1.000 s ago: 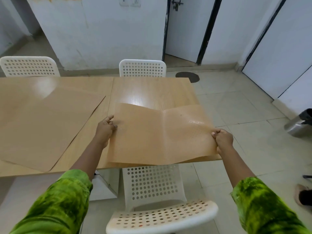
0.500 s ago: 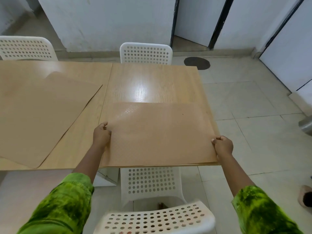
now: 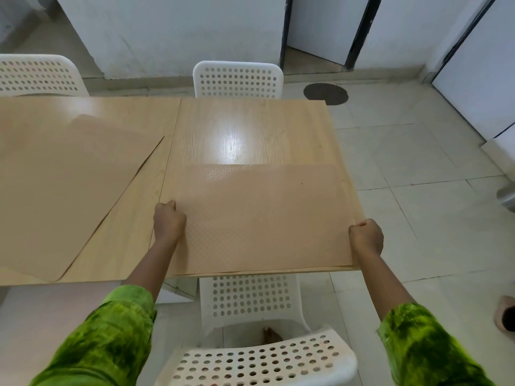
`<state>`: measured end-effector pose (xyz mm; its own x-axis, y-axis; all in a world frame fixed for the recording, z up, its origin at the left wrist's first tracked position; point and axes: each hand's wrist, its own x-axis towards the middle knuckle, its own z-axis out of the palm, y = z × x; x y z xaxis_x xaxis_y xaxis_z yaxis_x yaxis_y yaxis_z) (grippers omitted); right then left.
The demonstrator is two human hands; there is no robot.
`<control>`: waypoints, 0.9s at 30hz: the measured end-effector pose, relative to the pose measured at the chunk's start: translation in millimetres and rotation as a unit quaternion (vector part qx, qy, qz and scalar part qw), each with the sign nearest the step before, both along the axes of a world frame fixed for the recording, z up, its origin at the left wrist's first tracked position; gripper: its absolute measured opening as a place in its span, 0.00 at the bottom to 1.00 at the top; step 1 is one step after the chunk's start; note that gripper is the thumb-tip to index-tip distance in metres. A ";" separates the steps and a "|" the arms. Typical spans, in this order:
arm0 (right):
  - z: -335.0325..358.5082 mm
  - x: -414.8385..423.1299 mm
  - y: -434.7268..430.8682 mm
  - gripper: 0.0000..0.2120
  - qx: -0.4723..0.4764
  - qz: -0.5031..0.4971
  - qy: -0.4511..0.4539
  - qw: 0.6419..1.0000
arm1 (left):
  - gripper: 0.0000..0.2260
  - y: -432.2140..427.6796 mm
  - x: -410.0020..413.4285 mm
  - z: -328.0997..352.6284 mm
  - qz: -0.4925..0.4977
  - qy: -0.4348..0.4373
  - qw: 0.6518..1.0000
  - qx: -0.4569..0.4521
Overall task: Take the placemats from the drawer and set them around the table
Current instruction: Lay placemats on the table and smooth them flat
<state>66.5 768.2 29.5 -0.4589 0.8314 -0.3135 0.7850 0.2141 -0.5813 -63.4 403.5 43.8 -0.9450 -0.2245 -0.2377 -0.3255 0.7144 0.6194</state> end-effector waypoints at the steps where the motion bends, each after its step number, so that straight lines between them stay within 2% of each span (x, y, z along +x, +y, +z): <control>1: -0.6 0.0 -0.5 0.09 0.003 -0.001 -0.003 1.000 | 0.06 0.8 0.4 -0.3 0.002 0.000 1.000 -0.008; 6: -1.2 -0.4 -1.6 0.11 0.023 0.000 -0.013 1.000 | 0.16 5.2 3.0 -1.3 0.017 -0.004 0.998 -0.064; 11: 6.4 -8.2 -11.1 0.13 0.091 0.016 -0.060 0.994 | 0.19 23.8 7.6 5.0 -0.036 0.005 0.977 -0.212; 13: 10.5 -29.1 -23.4 0.15 0.117 0.071 -0.028 0.990 | 0.24 40.0 0.9 4.4 -0.102 0.028 0.971 -0.214; 15: 11.3 -61.7 -42.1 0.17 0.122 0.166 0.023 0.978 | 0.26 64.2 -17.0 0.2 -0.214 0.048 0.952 -0.213; 17: 10.2 -94.3 -65.0 0.20 0.101 0.270 0.055 0.956 | 0.27 92.0 -36.6 -4.9 -0.317 0.051 0.925 -0.204; 19: 4.1 -124.3 -85.6 0.23 0.098 0.374 0.043 0.921 | 0.26 115.3 -52.9 -13.8 -0.378 0.035 0.901 -0.209; 21: -5.6 -143.8 -99.7 0.24 0.131 0.460 0.003 0.878 | 0.26 128.0 -60.7 -27.1 -0.413 0.025 0.880 -0.233; 23: -17.5 -152.4 -103.8 0.25 0.152 0.498 -0.031 0.853 | 0.27 130.0 -61.8 -40.2 -0.427 0.029 0.866 -0.257; 25: -27.3 -151.9 -98.0 0.26 0.173 0.504 -0.045 0.845 | 0.31 123.3 -61.8 -47.4 -0.424 0.049 0.863 -0.271; 27: -32.6 -149.8 -83.3 0.27 0.188 0.487 -0.053 0.851 | 0.33 108.0 -64.9 -49.5 -0.403 0.062 0.870 -0.279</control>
